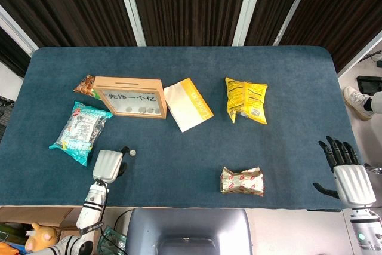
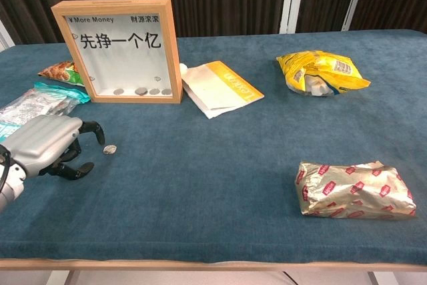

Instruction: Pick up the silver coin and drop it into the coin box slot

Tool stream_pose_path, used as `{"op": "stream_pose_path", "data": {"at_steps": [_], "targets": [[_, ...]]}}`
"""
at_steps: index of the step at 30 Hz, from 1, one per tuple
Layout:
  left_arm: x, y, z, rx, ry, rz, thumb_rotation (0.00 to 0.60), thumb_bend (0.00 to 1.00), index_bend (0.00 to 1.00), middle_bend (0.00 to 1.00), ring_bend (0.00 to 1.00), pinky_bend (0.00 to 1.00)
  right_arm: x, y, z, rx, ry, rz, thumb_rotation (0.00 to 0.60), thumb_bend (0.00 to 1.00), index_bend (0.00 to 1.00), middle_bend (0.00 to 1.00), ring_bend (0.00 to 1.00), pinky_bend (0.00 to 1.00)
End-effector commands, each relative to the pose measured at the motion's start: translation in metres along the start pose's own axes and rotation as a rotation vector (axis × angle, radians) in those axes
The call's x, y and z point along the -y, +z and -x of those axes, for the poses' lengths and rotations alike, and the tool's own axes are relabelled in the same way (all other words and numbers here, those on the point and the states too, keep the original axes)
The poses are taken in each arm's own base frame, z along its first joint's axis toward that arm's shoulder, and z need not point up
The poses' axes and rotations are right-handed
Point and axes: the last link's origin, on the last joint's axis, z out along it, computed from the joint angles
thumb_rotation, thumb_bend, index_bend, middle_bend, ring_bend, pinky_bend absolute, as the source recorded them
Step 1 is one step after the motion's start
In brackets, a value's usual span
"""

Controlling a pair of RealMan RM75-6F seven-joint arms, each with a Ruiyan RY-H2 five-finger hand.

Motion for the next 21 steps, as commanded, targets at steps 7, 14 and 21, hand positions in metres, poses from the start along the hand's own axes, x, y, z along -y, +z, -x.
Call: {"op": "stream_pose_path", "data": {"at_steps": [7, 14, 21], "targets": [[-0.005, 0.004, 0.001, 0.018, 0.022, -0.006, 0.600, 0.34, 0.38, 1.00, 1.00, 1.00, 0.000, 0.000, 0.000, 0.000, 0.000, 0.002, 0.600, 0.17, 0.00, 0.00, 0.00, 0.00], [-0.010, 0.008, 0.000, 0.021, 0.041, -0.003, 0.600, 0.37, 0.39, 1.00, 1.00, 1.00, -0.001, 0.000, -0.001, 0.000, 0.002, 0.002, 0.600, 0.17, 0.00, 0.00, 0.00, 0.00], [-0.013, 0.010, 0.001, 0.016, 0.053, 0.003, 0.600, 0.42, 0.40, 1.00, 1.00, 1.00, -0.001, -0.001, -0.001, 0.000, 0.003, 0.005, 0.600, 0.17, 0.00, 0.00, 0.00, 0.00]]}}
